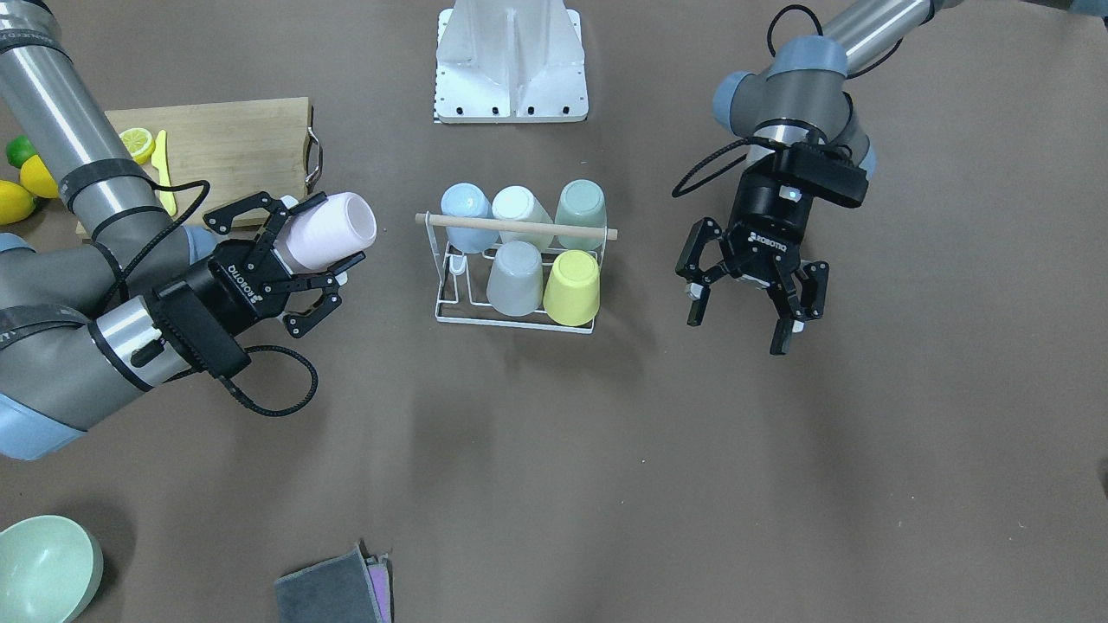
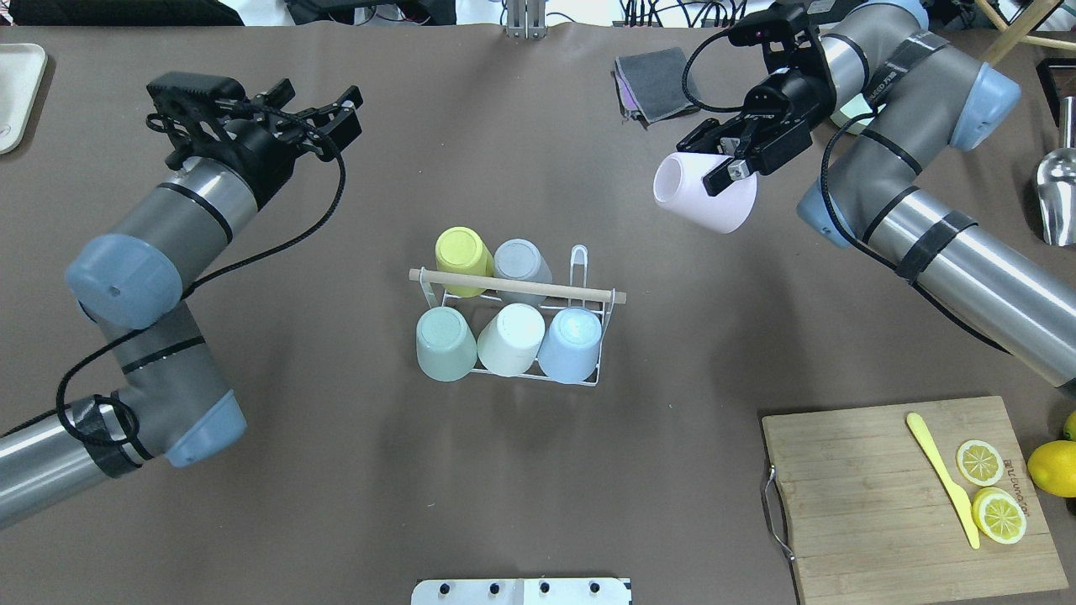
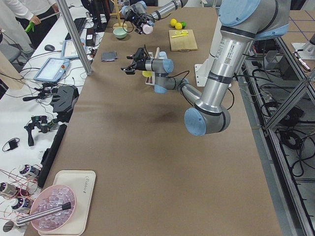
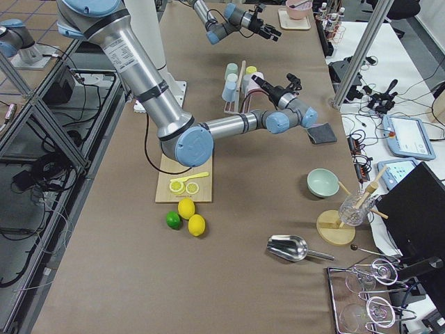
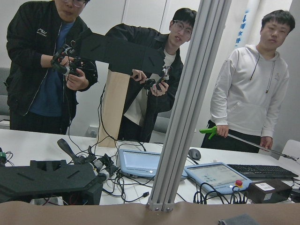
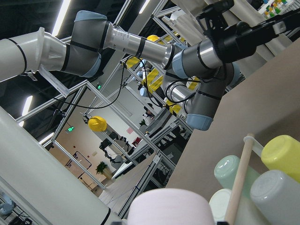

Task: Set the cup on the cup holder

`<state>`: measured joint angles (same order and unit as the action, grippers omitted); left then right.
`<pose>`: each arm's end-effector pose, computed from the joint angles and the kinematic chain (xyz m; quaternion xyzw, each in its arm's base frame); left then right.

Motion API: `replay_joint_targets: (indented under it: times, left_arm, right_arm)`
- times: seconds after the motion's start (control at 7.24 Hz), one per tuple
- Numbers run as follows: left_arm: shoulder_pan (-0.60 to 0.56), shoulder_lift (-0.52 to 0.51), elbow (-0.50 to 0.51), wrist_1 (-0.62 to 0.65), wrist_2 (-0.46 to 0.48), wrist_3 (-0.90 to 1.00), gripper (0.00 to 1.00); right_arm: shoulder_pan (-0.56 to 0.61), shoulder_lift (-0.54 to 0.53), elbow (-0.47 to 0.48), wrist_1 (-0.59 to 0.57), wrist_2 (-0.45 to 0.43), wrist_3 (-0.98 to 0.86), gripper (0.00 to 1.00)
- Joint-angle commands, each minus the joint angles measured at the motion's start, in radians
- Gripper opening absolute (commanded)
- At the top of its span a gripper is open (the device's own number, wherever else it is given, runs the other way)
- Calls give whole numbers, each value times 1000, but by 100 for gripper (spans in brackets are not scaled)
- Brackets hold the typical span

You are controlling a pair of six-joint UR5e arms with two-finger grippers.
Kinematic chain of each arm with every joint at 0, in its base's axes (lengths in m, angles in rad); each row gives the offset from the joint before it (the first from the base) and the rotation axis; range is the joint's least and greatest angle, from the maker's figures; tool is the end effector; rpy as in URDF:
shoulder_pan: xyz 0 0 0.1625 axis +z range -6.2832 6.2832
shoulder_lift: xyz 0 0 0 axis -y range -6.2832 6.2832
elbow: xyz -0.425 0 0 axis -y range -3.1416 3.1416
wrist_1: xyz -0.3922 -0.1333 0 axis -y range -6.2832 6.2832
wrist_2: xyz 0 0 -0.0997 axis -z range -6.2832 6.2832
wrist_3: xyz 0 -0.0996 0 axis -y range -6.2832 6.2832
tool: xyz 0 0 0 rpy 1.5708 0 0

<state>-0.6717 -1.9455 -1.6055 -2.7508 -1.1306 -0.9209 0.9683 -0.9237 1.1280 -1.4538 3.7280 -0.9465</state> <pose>0.3631 -0.5132 0.3005 0.5482 0.4560 -0.1633 0.6819 -0.3651 -0.6197 0.3382 0.2234 -0.8442 -0.4270 0.2348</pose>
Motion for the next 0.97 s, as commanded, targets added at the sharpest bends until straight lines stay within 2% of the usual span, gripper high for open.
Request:
replay_joint_targets:
  times: [0.0, 0.41, 0.69, 0.83]
  left_arm:
    - [-116, 8, -2, 129, -214, -26, 98]
    - [-242, 8, -1, 288, -389, -23, 98]
    - [-273, 11, 25, 357, -403, -16, 98]
    - [-299, 38, 27, 367, -466, -16, 98]
  right_arm:
    - [-34, 49, -49, -2, 13, -54, 30]
    - [-72, 74, -59, -3, 13, -89, 30]
    - [-101, 108, -77, -3, 13, -123, 30]
    - [-114, 117, -88, -3, 13, -139, 30]
